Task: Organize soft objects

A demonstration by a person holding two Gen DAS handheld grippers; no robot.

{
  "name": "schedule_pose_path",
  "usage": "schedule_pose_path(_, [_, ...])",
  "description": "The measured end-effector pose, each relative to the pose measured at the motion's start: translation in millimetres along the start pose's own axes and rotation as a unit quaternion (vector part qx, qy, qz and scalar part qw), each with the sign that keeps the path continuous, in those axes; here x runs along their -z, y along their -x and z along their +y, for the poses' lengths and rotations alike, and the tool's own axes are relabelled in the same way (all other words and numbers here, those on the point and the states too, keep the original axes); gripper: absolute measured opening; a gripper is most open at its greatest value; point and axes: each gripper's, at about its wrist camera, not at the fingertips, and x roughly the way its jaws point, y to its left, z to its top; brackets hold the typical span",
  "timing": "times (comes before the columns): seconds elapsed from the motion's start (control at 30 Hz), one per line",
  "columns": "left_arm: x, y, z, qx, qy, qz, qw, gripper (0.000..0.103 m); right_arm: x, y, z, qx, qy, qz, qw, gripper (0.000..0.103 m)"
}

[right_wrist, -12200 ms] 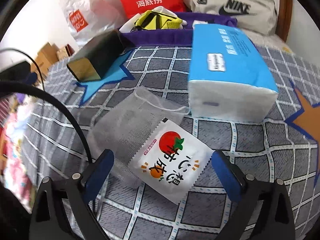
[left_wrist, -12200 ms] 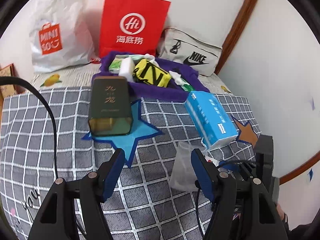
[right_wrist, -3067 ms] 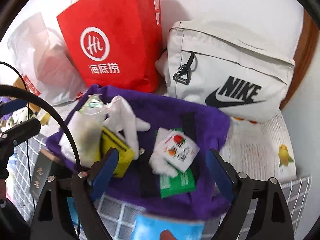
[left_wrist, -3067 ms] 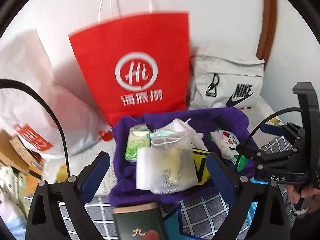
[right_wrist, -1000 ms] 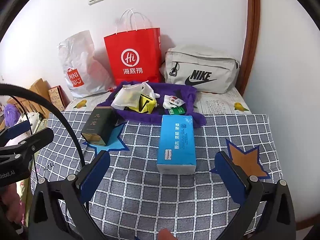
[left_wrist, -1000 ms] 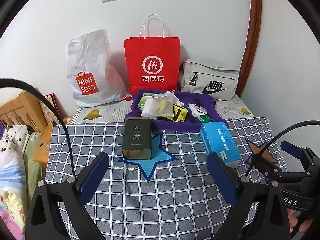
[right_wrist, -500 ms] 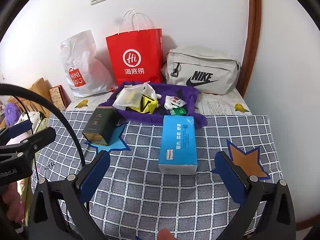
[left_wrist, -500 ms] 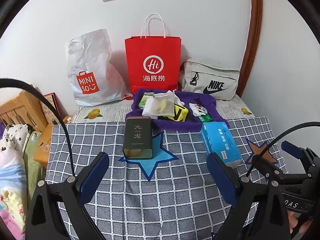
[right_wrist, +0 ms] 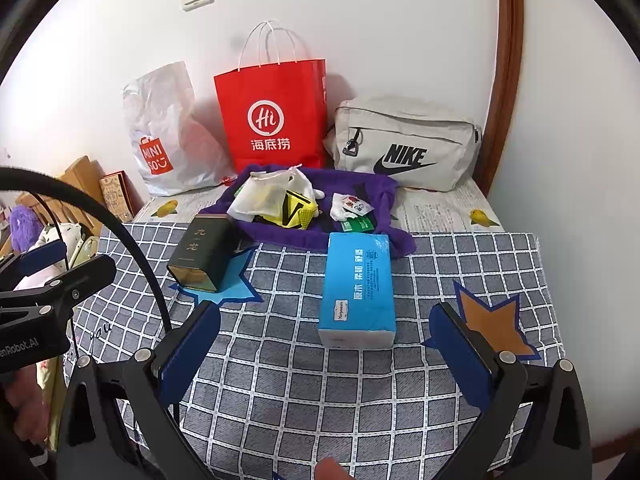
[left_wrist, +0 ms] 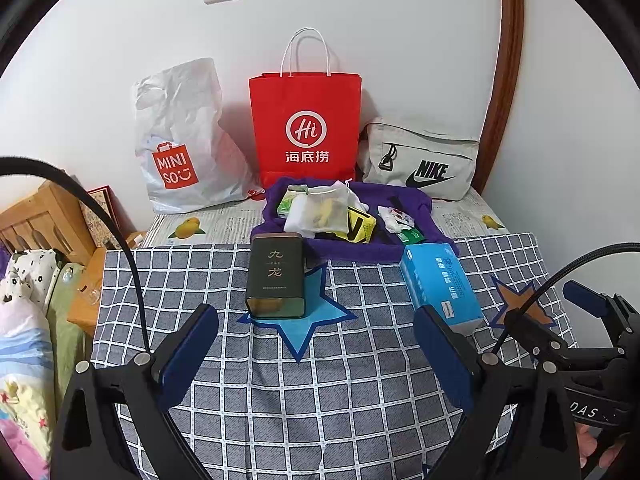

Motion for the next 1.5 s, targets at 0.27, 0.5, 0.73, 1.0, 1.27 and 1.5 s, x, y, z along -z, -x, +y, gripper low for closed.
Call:
schedule_pose_path(0.27, [0.3, 1.0, 0.3, 0.000, -0.001, -0.001, 1.0000, 0.099, -0.3, 1.0, 0.2, 0.000, 0.002, -0.001, 1.000, 0.103])
schedule_pose_path(0.5, [-0.5, 0.8, 0.1, 0.004, 0.000, 0.000, 1.0000, 0.099, -0.4, 0.8, -0.2, 0.000, 0.003, -0.001, 1.000, 0.103])
schedule_pose_path(0.73, [-0.9, 1.3, 0.1, 0.004, 0.000, 0.001, 1.0000, 0.099, 0.7, 1.5, 1.5, -0.002, 0.005, -0.003, 1.000, 0.103])
schedule_pose_path(1.0, [-1.0, 0.9, 0.7, 0.004, 0.001, 0.002, 1.0000, 0.099, 1.4, 2.4, 1.8, -0.002, 0.006, -0.003, 1.000, 0.103])
schedule_pose_path(1.27, [-0.7, 0.6, 1.6, 0.005, 0.001, 0.003, 1.0000, 0.099, 1.9, 2.4, 2.3, -0.003, 0.006, -0.004, 1.000, 0.103])
schedule_pose_path(1.5, [-0.8, 0.6, 1.5, 0.005, 0.001, 0.002, 1.0000, 0.099, 1.8, 3.0, 3.0, -0.003, 0.006, -0.003, 1.000, 0.103])
